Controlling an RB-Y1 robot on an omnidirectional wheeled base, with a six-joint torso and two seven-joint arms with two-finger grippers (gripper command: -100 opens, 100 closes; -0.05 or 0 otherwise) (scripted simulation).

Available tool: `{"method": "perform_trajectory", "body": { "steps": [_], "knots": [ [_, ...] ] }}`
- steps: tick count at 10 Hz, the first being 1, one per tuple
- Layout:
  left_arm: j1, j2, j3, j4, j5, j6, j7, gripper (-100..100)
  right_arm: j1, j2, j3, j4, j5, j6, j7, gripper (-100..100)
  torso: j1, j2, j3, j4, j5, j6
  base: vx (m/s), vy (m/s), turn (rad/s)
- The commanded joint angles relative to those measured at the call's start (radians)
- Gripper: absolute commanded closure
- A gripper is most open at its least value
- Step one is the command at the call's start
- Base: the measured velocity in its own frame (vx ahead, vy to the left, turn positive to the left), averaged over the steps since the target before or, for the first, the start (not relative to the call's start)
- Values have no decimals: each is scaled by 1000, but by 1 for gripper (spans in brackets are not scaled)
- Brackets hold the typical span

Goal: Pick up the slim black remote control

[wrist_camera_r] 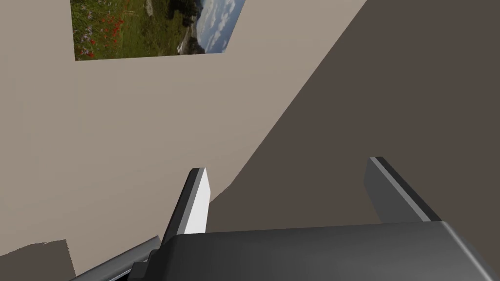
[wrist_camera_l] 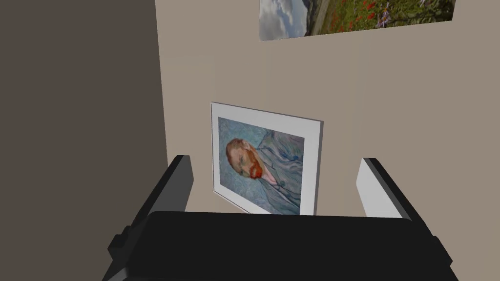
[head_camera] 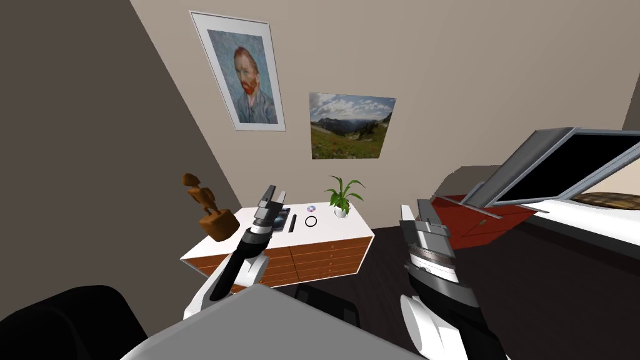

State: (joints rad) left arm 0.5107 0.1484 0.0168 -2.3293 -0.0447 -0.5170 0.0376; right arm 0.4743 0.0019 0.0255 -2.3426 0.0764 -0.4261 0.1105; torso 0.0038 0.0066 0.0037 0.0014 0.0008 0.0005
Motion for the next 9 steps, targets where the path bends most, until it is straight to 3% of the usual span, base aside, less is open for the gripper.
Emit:
{"method": "perform_trajectory", "body": {
  "steps": [1,3,4,6,7,8,9],
  "knots": [
    [8,35,3,7,7,-8,20,-100,0,0,0,0,0,0,0,0,0,0,0,0,0,0,-82,44,-76],
    [22,101,-4,40,22,-24,80,-100,0,0,0,0,0,0,0,0,0,-2,-1,0,0,0,-88,43,-198],
    [22,122,-4,40,22,-24,80,-100,0,0,0,0,0,0,0,0,0,0,0,0,0,0,-103,37,-103],
    [38,190,-18,81,38,-41,147,-100,0,0,0,0,0,0,0,0,0,0,0,0,0,0,-126,44,-250],
    [38,210,-18,81,38,-41,151,-100,0,0,0,0,0,0,0,0,0,2,1,1,0,0,-109,49,-131],
    [47,243,-26,104,45,-49,190,-100,0,0,0,0,0,0,0,0,1,1,1,1,0,-1,-98,49,-193],
    [47,255,-26,104,45,-49,191,-100,0,0,0,0,0,0,0,0,1,0,0,0,0,0,-88,27,-126]
  ]
}}
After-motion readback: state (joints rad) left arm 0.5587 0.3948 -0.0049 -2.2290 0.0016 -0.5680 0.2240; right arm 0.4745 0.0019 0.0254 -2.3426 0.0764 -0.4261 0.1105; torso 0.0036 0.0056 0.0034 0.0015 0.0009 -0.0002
